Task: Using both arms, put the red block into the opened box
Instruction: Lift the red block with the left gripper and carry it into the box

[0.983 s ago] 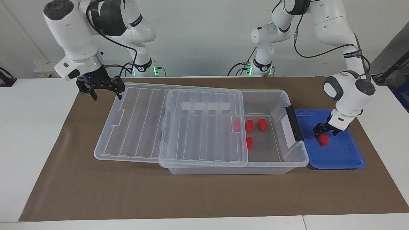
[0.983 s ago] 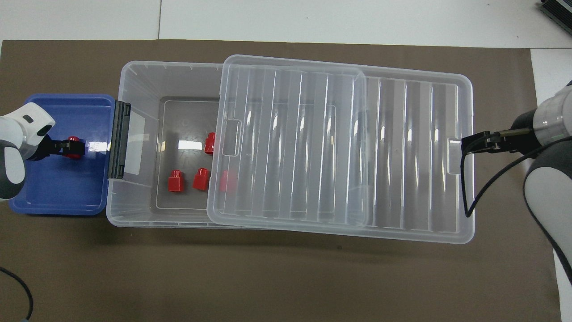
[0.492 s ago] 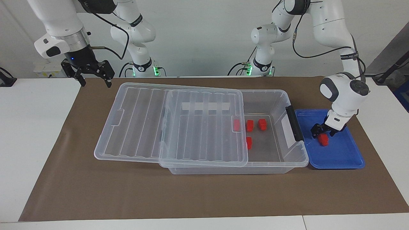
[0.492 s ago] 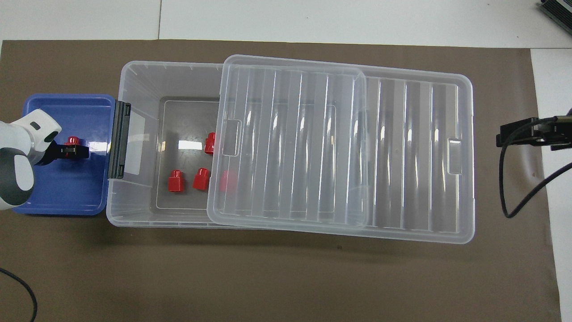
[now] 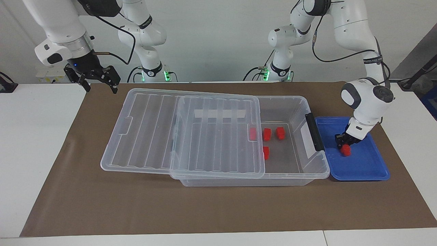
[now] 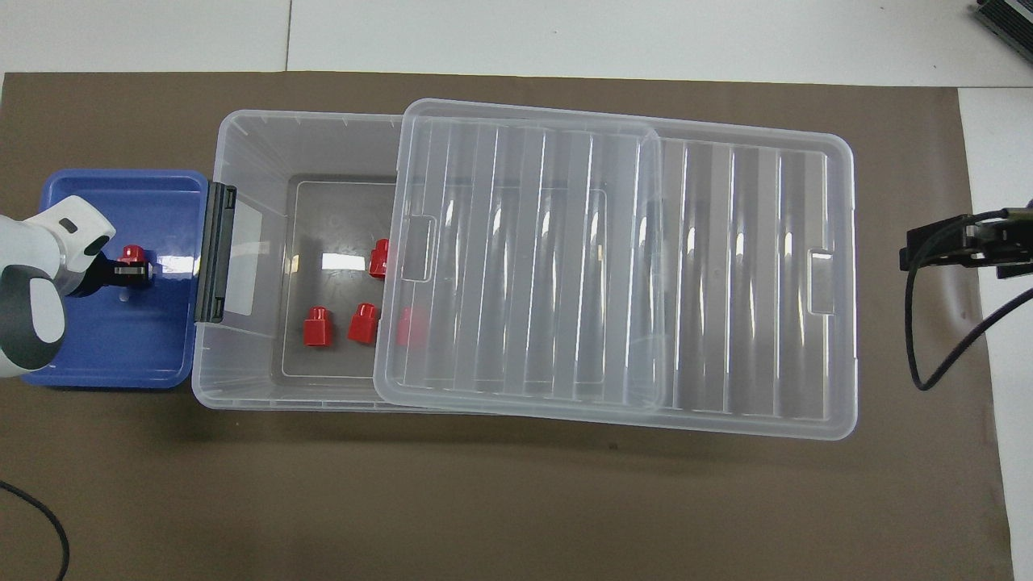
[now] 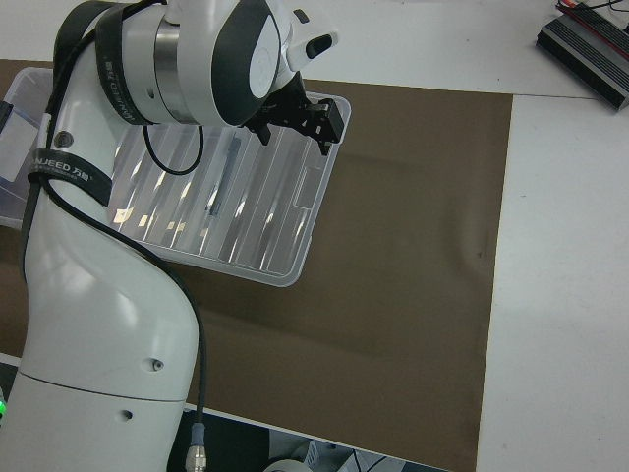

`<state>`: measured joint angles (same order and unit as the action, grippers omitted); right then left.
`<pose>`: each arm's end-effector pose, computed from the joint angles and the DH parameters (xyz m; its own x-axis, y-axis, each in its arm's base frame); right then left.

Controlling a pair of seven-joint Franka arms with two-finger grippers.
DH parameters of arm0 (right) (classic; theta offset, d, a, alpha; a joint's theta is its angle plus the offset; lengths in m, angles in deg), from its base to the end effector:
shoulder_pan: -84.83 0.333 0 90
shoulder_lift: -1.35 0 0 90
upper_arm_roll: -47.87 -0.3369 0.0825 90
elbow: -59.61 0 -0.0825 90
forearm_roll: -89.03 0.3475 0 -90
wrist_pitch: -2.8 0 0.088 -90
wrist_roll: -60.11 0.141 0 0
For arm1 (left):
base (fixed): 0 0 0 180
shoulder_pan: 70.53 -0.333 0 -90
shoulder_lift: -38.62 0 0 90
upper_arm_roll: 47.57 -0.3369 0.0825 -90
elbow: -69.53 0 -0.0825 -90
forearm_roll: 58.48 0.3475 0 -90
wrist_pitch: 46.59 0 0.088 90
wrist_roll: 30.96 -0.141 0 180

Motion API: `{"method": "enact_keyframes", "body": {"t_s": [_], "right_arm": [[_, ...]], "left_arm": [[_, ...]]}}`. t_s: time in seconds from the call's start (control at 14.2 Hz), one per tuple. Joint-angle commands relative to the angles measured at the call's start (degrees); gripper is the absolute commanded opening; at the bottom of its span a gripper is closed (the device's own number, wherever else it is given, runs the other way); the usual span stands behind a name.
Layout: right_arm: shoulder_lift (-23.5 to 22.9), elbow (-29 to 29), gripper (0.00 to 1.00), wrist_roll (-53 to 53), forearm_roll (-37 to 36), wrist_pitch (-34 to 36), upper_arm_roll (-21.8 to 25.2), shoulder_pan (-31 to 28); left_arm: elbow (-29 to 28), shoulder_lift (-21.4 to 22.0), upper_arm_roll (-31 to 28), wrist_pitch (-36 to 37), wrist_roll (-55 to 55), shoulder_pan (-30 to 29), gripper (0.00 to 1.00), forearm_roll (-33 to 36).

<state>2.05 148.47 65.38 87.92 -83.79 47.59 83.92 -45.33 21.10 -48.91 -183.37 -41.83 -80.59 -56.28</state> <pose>0.5071 -0.0084 0.6212 0.9943 -0.1039 -0.0255 -0.1034 -0.9944 0.0219 0.5792 0.1175 0.3224 0.9975 -0.0207 0.0682 -0.0174 -0.9986 -0.0491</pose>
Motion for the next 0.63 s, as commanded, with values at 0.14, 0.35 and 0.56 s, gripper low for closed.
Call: {"method": "enact_keyframes", "body": {"t_s": [0.14, 0.35, 0.56], "right_arm": [[0.18, 0.08, 1.00, 1.06, 0.41, 1.24, -0.52, 0.03], [0.36, 0.60, 1.00, 1.06, -0.20, 1.15, -0.51, 0.20], [0.53, 0.78, 1.00, 0.88, -0.20, 1.15, -0.51, 0.12]], "left_arm": [[15.59, 0.03, 0.02, 20.28, -0.12, 2.23, 0.00, -0.62], [25.18, 0.21, 1.07, 31.45, 3.11, 4.16, 0.00, -1.84], [31.60, 0.47, 1.77, 40.77, 13.82, 7.50, 0.00, -5.45]]}}
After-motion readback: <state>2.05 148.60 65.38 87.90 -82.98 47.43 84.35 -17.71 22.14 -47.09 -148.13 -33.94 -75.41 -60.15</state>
